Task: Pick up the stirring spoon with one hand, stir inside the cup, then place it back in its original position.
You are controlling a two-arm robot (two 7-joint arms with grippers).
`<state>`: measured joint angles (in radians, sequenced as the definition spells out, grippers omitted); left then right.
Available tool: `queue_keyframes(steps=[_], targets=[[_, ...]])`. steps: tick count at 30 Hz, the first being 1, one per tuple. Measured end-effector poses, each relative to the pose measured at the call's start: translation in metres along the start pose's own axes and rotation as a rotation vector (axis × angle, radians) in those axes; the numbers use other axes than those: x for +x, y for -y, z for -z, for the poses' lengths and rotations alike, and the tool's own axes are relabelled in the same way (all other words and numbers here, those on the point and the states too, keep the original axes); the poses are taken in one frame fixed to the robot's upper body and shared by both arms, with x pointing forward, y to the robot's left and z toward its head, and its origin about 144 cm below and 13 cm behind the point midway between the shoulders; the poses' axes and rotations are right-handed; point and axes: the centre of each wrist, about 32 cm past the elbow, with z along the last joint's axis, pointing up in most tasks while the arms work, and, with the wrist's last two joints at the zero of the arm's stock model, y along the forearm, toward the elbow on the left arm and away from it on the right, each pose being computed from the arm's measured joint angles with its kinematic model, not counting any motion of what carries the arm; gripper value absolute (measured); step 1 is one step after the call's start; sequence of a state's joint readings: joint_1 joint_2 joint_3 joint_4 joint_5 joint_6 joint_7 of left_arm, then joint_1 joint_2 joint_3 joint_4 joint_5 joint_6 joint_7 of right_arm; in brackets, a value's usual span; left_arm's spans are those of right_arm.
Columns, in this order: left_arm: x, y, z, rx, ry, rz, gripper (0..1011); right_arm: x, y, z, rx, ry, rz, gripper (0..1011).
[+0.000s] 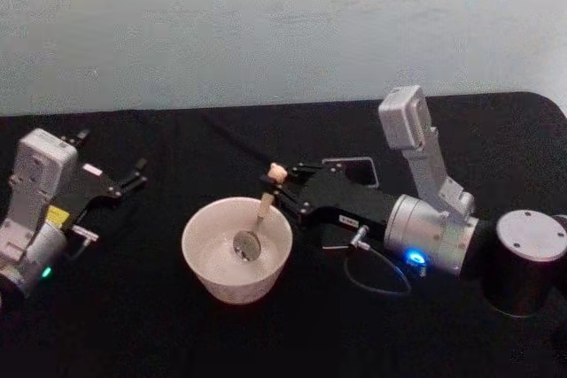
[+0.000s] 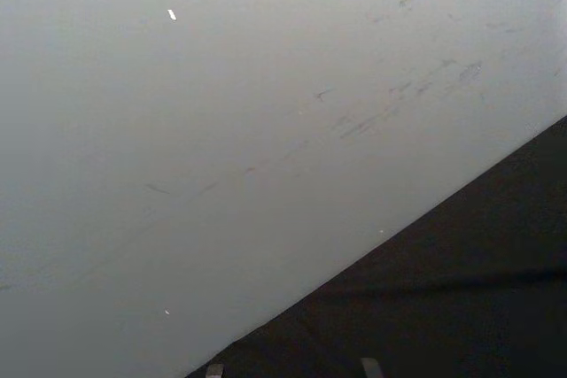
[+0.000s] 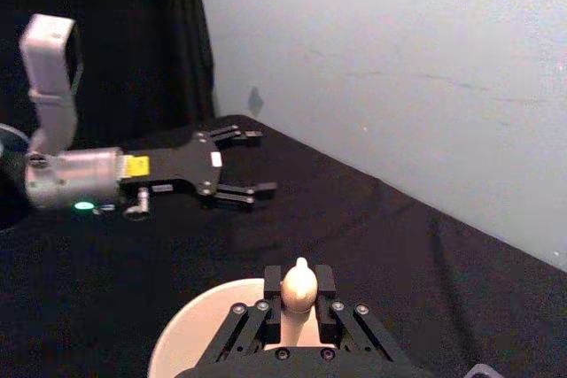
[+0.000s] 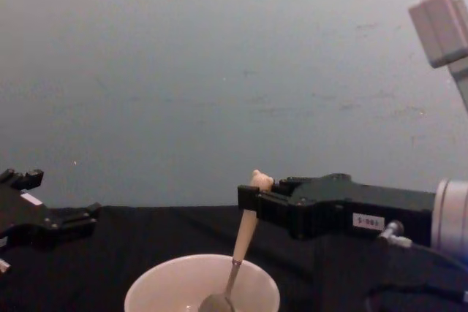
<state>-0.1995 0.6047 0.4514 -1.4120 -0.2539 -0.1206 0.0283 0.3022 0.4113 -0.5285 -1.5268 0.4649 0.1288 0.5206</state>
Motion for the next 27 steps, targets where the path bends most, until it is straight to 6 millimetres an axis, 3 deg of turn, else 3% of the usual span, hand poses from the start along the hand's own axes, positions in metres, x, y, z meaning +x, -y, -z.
queue_keyframes(steps=[14, 27], targets=[[0.000, 0.000, 0.000, 0.000, 0.000, 0.000, 1001, -0.013, 0.006, 0.000, -0.004, -0.020, -0.049, 214], [0.000, 0.000, 0.000, 0.000, 0.000, 0.000, 1001, -0.016, -0.017, -0.004, 0.001, -0.017, -0.031, 214]])
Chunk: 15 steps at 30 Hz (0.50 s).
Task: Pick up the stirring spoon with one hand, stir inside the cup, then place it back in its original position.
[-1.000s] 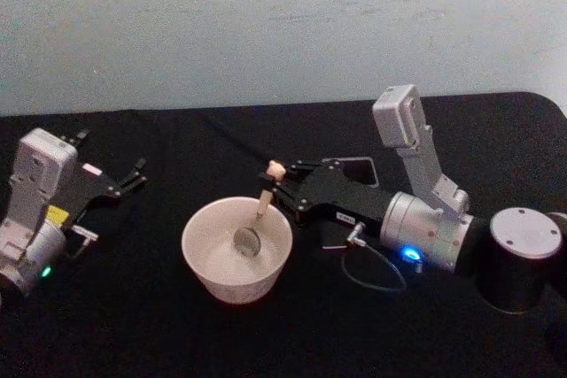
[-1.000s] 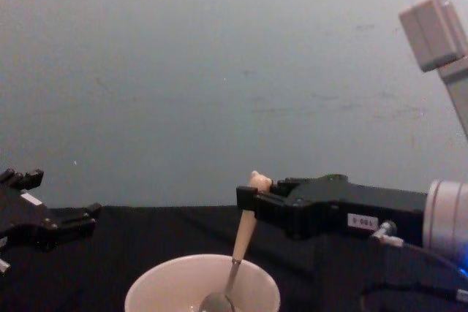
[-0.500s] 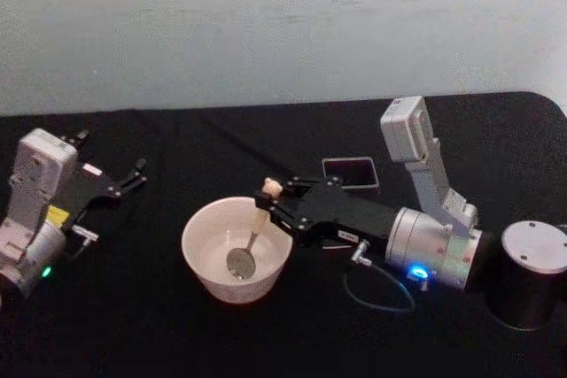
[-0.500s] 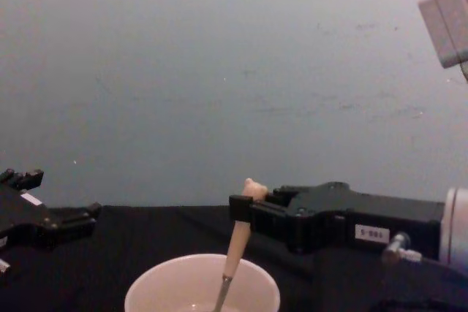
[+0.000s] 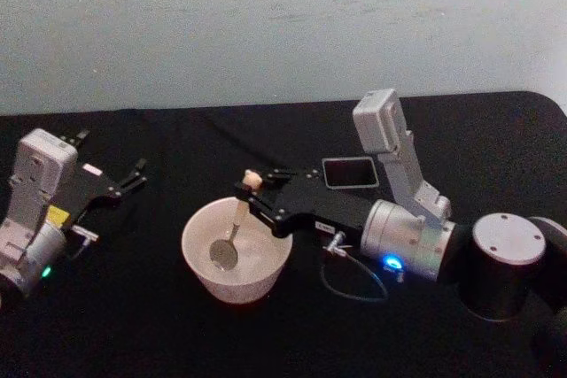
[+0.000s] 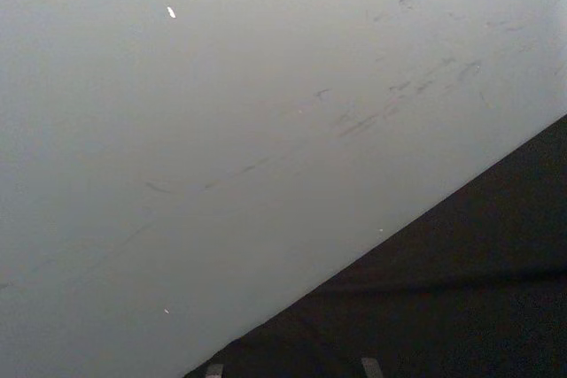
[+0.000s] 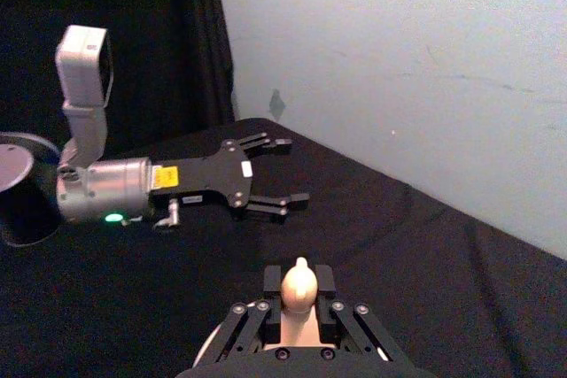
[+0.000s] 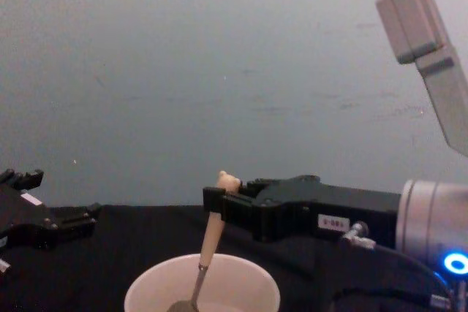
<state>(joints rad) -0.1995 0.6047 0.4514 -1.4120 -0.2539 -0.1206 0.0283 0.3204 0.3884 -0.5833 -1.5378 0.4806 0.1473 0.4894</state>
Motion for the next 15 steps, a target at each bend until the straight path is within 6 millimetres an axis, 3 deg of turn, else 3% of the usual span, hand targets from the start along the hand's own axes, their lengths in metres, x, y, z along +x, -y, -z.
queue_keyframes(steps=[15], targets=[[0.000, 0.000, 0.000, 0.000, 0.000, 0.000, 1001, 0.015, -0.014, 0.001, -0.021, 0.015, 0.070, 214]])
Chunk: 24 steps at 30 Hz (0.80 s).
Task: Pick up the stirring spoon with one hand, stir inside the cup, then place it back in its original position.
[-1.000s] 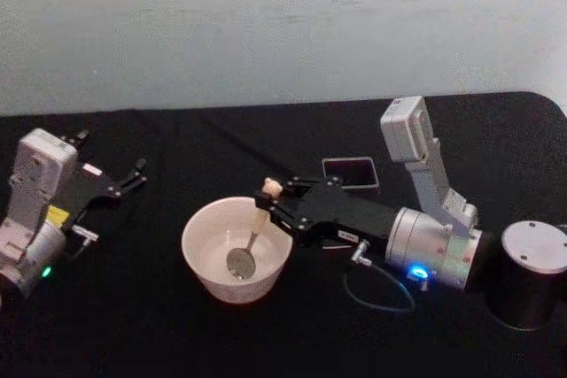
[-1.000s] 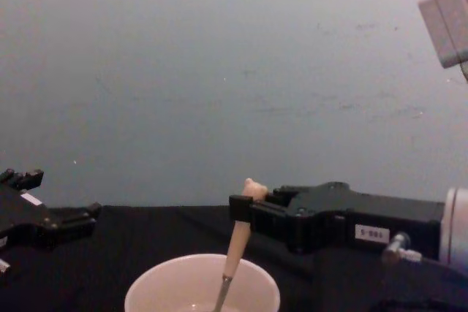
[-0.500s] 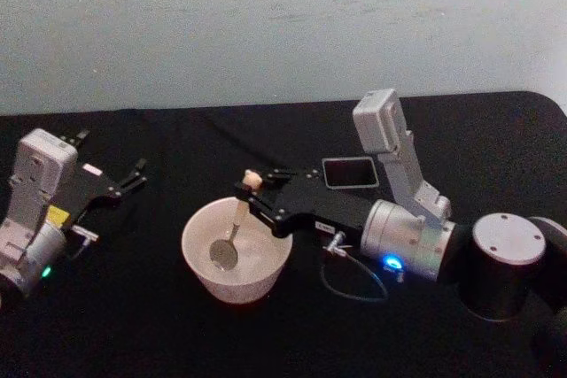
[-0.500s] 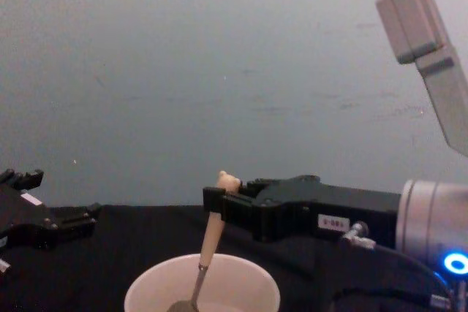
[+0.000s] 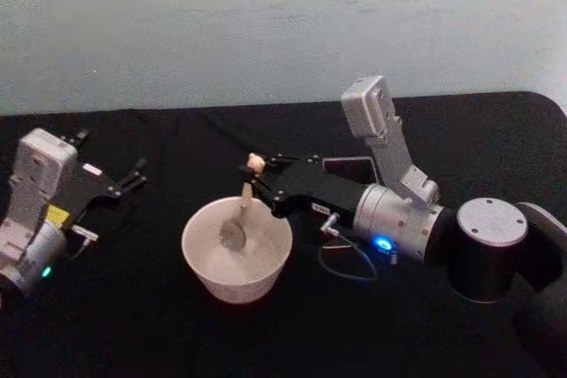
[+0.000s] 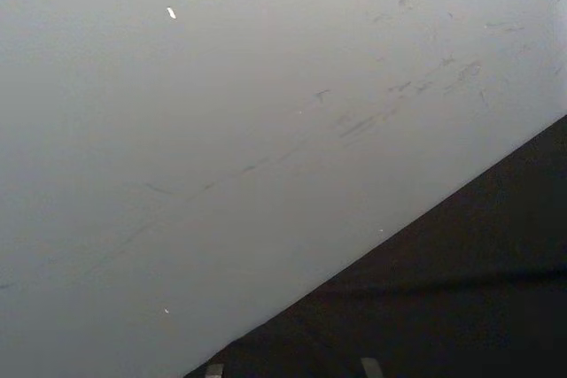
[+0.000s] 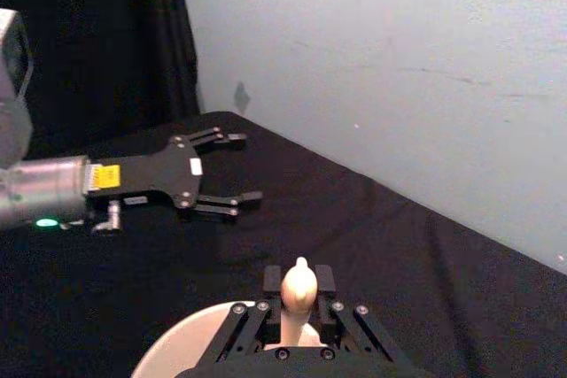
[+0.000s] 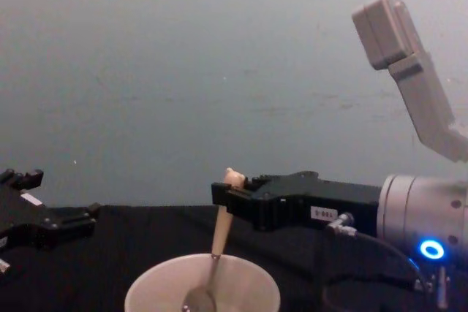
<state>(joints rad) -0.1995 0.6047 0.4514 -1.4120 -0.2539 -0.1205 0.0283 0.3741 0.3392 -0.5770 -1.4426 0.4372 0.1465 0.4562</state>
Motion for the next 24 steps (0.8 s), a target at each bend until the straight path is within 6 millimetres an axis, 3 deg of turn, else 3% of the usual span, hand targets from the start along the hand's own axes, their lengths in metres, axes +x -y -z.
queue_keyframes(steps=[13, 24], targets=[[0.000, 0.000, 0.000, 0.000, 0.000, 0.000, 1001, 0.012, 0.017, 0.001, -0.013, 0.017, 0.026, 214], [0.000, 0.000, 0.000, 0.000, 0.000, 0.000, 1001, 0.000, 0.038, 0.000, -0.013, 0.002, -0.031, 214]])
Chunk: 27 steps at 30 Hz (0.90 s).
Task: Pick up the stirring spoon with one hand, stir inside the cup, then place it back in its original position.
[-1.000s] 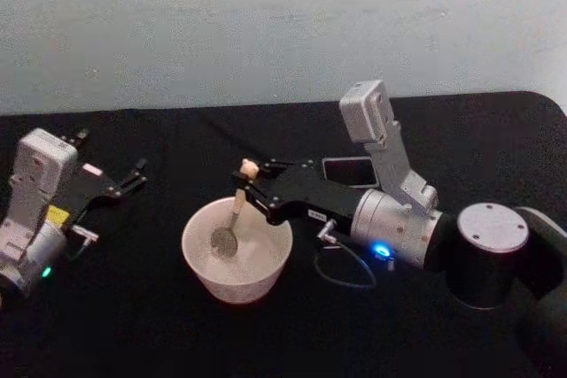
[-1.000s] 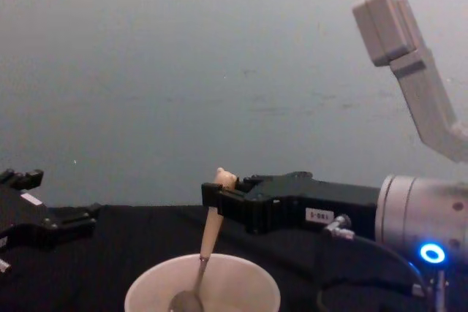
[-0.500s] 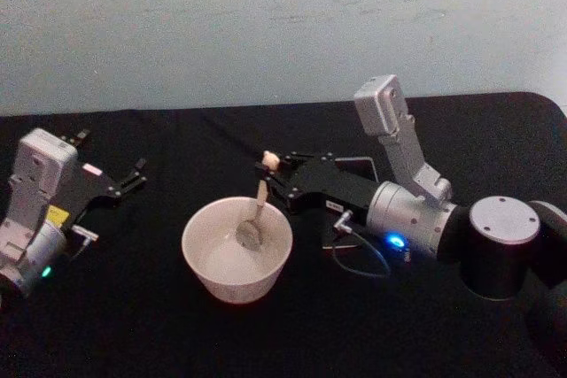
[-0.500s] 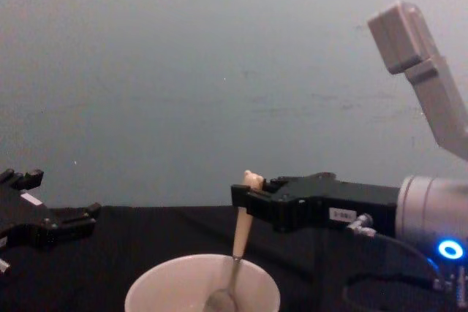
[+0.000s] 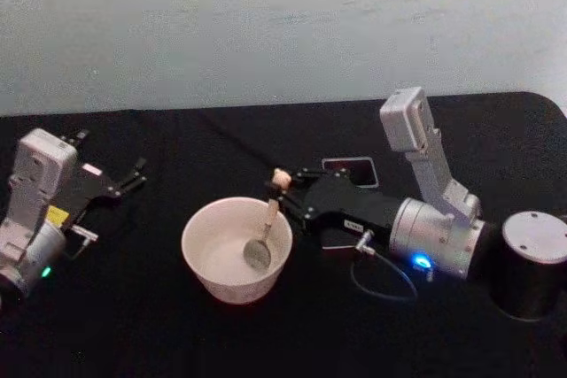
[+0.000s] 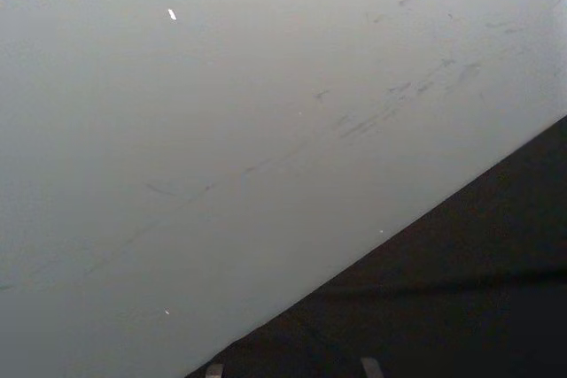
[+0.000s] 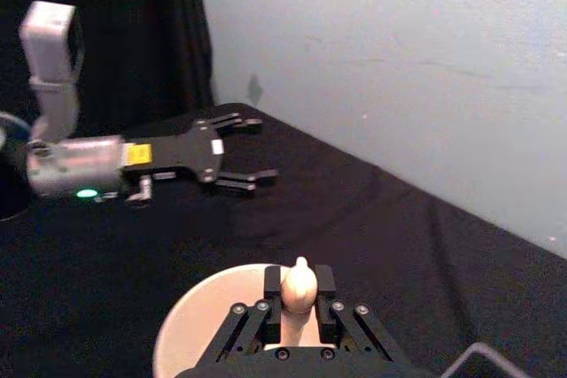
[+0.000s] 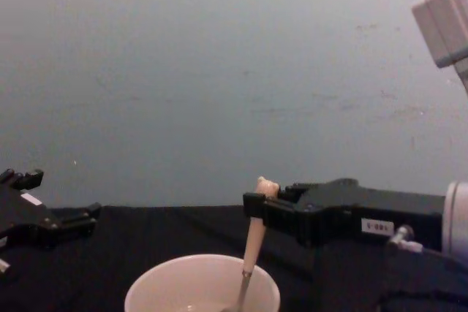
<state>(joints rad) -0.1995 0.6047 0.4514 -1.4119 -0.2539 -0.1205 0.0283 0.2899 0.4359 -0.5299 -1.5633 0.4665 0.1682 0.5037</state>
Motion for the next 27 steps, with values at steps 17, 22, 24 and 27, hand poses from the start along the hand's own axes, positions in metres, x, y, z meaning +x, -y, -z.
queue_keyframes(steps=[17, 22, 24, 27], targets=[[0.000, 0.000, 0.000, 0.000, 0.000, 0.000, 1001, -0.015, 0.002, -0.010, 0.035, -0.018, -0.043, 214], [0.000, 0.000, 0.000, 0.000, 0.000, 0.000, 1002, -0.014, 0.001, -0.016, 0.053, -0.020, -0.036, 214], [0.000, 0.000, 0.000, 0.000, 0.000, 0.000, 1001, -0.014, 0.000, -0.018, 0.060, -0.020, -0.033, 214], [0.000, 0.000, 0.000, 0.000, 0.000, 0.000, 1001, -0.013, 0.000, -0.020, 0.067, -0.019, -0.029, 214]])
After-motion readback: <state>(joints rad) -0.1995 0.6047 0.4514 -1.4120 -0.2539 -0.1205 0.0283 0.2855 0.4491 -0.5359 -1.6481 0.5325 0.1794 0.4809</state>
